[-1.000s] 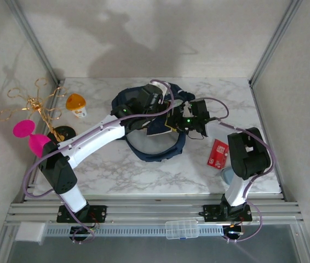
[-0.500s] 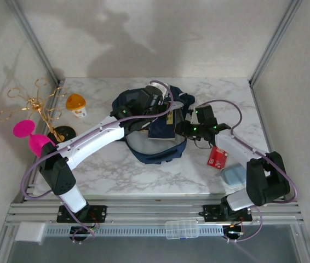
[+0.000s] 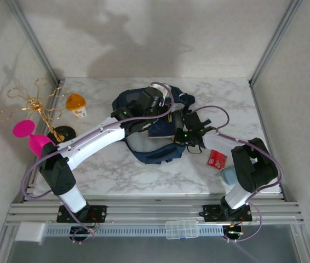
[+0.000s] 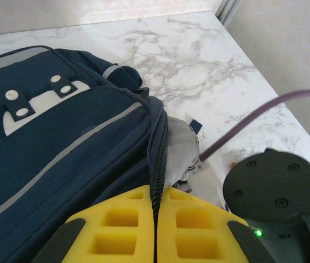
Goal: Pack the student bag
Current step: Place the book in the student bag, then close the student bag at the center of the table.
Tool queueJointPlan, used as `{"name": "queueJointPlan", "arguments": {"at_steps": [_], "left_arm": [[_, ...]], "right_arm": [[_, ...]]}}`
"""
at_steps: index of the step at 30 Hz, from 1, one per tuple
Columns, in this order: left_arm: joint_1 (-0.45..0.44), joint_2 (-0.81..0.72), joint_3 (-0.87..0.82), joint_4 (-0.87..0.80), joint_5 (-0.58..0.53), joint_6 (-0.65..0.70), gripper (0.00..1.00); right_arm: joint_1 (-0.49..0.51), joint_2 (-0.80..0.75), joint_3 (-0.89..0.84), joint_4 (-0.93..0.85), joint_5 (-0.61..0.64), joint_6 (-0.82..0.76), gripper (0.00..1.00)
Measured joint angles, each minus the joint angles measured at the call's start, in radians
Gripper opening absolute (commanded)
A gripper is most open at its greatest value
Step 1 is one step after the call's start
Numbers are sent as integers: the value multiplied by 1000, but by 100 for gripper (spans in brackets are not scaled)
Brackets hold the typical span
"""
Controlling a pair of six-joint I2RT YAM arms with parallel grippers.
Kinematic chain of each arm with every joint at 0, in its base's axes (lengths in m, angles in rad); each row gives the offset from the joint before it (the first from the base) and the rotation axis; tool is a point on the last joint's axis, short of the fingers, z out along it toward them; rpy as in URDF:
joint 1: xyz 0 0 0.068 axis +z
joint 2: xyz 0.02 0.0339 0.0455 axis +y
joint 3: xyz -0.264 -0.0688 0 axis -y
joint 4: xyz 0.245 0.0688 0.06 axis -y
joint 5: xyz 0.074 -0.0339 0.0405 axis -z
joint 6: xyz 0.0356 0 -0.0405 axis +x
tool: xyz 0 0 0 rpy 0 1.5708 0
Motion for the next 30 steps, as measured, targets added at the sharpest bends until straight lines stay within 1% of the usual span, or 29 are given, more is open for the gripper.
{"name": "queueJointPlan", "arguments": {"at_steps": [6, 10, 13, 16, 19, 21, 24, 25, 26, 28, 29, 30], "left_arm": [[-6, 0, 0, 1, -9, -18, 1], [-8, 0, 0, 2, -21, -33, 1], [-12, 0, 0, 1, -30, -56, 1], [-25, 1, 0, 4, -40, -95, 0], [-51, 17, 1, 20, -63, -142, 0], [-76, 51, 15, 35, -85, -179, 0], [-111, 133, 59, 67, -103, -241, 0], [-119, 164, 84, 69, -108, -263, 1], [-126, 204, 122, 69, -110, -284, 6], [-136, 282, 203, 69, -114, -314, 10], [-139, 322, 252, 68, -115, -324, 18], [-142, 353, 289, 70, -112, -330, 28]], "right_arm": [[-1, 92, 132, 106, 3, -11, 1], [-7, 83, 128, 121, -4, -23, 3], [-18, 3, 61, 121, -25, -37, 8], [-44, -135, -5, 94, -31, -56, 15], [-111, -291, -49, 61, -29, -70, 22], [-179, -378, -59, 31, -31, -76, 24], [-265, -433, -56, -12, -30, -77, 25], [-286, -437, -52, -33, -30, -77, 26], [-303, -437, -49, -53, -31, -78, 26], [-325, -437, -43, -87, -31, -78, 28], [-330, -437, -37, -105, -33, -79, 29], [-331, -437, -27, -125, -36, -79, 30]]}}
